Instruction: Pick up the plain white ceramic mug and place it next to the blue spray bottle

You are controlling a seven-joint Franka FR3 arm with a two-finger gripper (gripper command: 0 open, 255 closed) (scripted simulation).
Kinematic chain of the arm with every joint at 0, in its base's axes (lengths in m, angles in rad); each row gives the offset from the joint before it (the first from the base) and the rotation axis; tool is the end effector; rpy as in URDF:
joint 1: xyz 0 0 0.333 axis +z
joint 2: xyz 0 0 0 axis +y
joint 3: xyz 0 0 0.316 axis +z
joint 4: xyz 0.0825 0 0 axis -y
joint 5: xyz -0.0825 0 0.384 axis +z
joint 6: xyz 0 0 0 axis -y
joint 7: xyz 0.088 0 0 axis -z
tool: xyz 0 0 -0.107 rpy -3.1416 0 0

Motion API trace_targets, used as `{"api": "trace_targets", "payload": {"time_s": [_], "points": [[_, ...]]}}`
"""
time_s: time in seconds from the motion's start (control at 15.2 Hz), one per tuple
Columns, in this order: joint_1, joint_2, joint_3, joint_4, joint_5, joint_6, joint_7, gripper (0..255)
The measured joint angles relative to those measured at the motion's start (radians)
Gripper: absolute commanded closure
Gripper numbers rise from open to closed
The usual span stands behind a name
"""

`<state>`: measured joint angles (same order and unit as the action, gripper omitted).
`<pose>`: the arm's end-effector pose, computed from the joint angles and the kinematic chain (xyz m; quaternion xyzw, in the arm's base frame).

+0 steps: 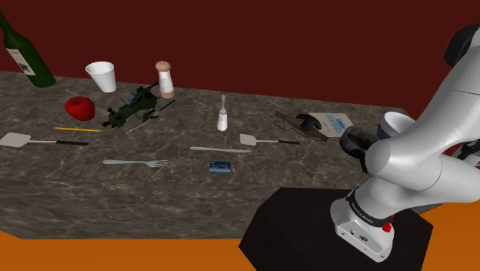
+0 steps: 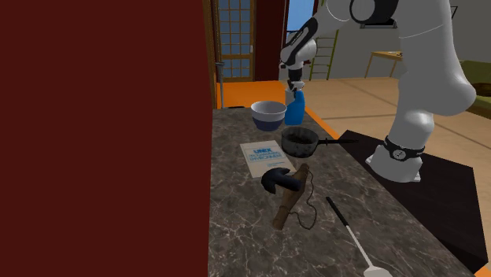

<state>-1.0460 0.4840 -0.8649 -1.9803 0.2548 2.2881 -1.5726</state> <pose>-0.1732 -0.5806 0.2999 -0.9714 0.2215 0.0851 0.0070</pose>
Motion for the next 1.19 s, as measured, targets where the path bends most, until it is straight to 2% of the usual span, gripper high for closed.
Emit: {"api": "trace_targets", "payload": {"time_s": [0.46, 0.92, 0.99, 1.19], "points": [[-0.039, 0.062, 0.049, -0.009, 0.052, 0.062, -0.024, 255], [-0.043, 0.068, 0.055, -0.012, 0.059, 0.071, -0.026, 255], [-0.043, 0.068, 0.055, -0.012, 0.059, 0.071, -0.026, 0], [-0.043, 0.068, 0.055, -0.012, 0.059, 0.071, -0.026, 0]]}}
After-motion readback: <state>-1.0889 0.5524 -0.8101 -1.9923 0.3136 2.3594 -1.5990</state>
